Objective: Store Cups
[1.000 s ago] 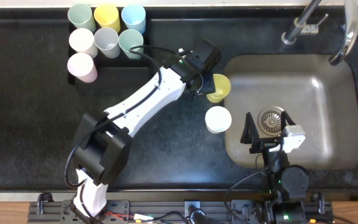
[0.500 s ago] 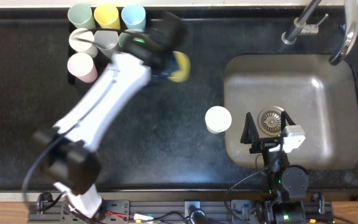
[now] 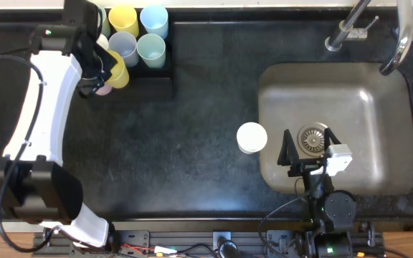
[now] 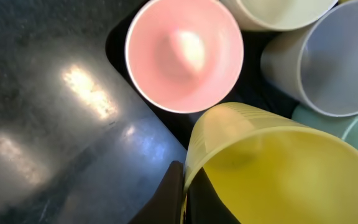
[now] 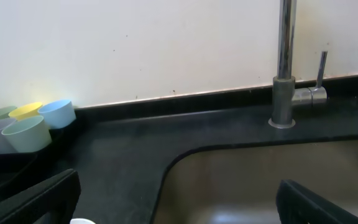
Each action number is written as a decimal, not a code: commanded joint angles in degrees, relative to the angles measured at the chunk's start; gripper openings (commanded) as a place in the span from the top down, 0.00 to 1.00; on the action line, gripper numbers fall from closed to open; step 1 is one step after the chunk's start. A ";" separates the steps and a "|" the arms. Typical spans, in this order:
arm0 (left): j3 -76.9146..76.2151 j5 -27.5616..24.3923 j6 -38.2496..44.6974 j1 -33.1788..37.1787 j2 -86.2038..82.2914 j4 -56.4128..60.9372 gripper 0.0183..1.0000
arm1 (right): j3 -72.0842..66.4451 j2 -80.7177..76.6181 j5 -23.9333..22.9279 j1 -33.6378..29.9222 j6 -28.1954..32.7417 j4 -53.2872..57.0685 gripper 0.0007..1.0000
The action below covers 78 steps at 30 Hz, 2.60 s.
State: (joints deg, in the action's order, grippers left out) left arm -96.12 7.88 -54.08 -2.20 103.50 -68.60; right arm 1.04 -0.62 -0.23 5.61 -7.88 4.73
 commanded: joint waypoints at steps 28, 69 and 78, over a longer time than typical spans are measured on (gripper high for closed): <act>1.36 -1.79 -0.44 -0.11 9.01 4.98 0.98 | -0.76 0.46 0.22 -0.39 -0.26 -0.28 0.00; 27.80 3.52 14.73 -0.15 -54.95 -10.45 0.00 | -0.76 0.46 0.22 -0.39 -0.26 -0.28 0.00; 73.11 -6.01 59.67 -0.11 -91.14 46.69 0.00 | -0.76 0.46 0.22 -0.39 -0.26 -0.28 0.00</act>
State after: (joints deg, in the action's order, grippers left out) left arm -32.91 8.21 -21.54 -2.24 20.51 -36.93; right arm 1.04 -0.64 -0.25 5.61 -7.90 4.67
